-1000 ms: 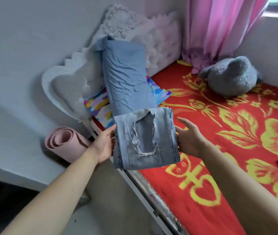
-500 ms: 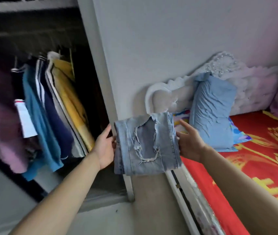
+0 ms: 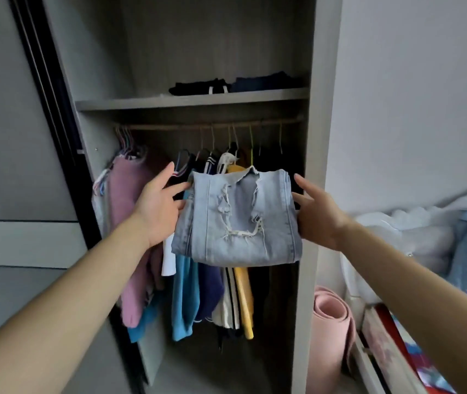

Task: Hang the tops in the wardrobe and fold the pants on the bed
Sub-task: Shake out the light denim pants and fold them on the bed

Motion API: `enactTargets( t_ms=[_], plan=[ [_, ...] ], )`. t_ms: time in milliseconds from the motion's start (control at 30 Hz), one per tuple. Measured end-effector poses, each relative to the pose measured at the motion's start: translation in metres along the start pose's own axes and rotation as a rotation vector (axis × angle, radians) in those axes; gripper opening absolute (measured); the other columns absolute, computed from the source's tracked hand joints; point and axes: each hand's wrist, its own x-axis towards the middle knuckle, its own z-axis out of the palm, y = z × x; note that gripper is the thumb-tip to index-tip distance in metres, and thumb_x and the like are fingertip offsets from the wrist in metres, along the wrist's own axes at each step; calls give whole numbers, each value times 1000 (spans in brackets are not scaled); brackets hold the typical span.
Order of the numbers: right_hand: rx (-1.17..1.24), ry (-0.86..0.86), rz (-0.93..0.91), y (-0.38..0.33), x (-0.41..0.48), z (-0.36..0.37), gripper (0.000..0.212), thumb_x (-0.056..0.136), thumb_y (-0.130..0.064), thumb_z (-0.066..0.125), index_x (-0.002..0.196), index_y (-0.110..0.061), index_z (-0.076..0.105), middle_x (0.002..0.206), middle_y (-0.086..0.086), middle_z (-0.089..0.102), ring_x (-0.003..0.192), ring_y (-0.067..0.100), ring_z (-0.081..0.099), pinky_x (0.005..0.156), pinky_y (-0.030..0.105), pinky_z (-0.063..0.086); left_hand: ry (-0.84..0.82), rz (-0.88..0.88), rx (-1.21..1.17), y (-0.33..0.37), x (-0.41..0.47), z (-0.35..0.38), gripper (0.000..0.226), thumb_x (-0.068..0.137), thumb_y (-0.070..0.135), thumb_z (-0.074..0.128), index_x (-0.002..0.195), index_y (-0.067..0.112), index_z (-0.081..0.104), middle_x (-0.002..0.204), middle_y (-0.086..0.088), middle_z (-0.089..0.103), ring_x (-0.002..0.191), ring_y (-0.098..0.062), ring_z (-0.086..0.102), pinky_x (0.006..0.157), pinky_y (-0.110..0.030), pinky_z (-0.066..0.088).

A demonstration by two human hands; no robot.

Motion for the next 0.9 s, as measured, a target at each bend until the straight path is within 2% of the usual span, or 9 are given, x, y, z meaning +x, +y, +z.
enactTargets(
  t_ms=[33,100,200,333,433,567,767,900],
  plan=[
    [-16,-20,-36,-18,17,3,86,69,-80,62,137,-27,57,129,8,68,116,29,67,93,47,51,-5,40,17,21,12,0,75,82,68,58,130,10,57,111,-15,72,103,-28,70,87,-45,53],
    [-55,-39,-116,-60,51,8,80,76,-78,59,136,-25,60,130,8,67,118,30,66,99,49,49,-7,123,59,65,34,3,76,82,68,58,130,10,54,113,-16,72,104,-29,70,84,-45,54],
    [-123,-32,-245,-135,98,19,70,81,-74,57,130,-24,64,124,5,71,113,26,69,96,45,52,26,254,95,134,67,16,82,82,67,60,137,8,49,119,-17,69,103,-31,71,78,-46,58],
    [-265,15,-406,-226,149,37,47,86,-48,65,123,-19,69,116,6,74,107,27,71,94,45,55,58,409,129,213,104,31,83,82,64,62,140,7,45,128,-17,61,107,-33,69,83,-50,57],
    [-341,91,-478,-275,186,50,43,82,-32,68,121,-14,67,112,11,75,100,29,73,81,42,61,97,514,160,252,127,36,70,83,58,65,131,9,52,124,-15,63,101,-32,71,79,-49,59],
    [-335,113,-530,-312,236,69,44,80,-30,67,121,-13,65,106,12,76,88,29,76,70,47,60,169,621,228,285,162,28,62,86,49,65,134,13,53,126,-12,62,109,-30,67,92,-46,55],
    [-354,154,-596,-337,320,89,48,80,-30,67,124,-12,65,110,11,74,94,29,74,80,46,60,114,676,236,330,231,-18,61,86,48,66,134,13,53,123,-12,65,103,-30,70,87,-48,57],
    [-356,211,-626,-347,377,98,44,80,-29,65,122,-15,67,109,8,75,93,28,74,73,42,60,13,730,240,361,295,-53,33,88,44,64,110,18,64,117,-10,69,104,-29,69,85,-46,58]
  ],
)
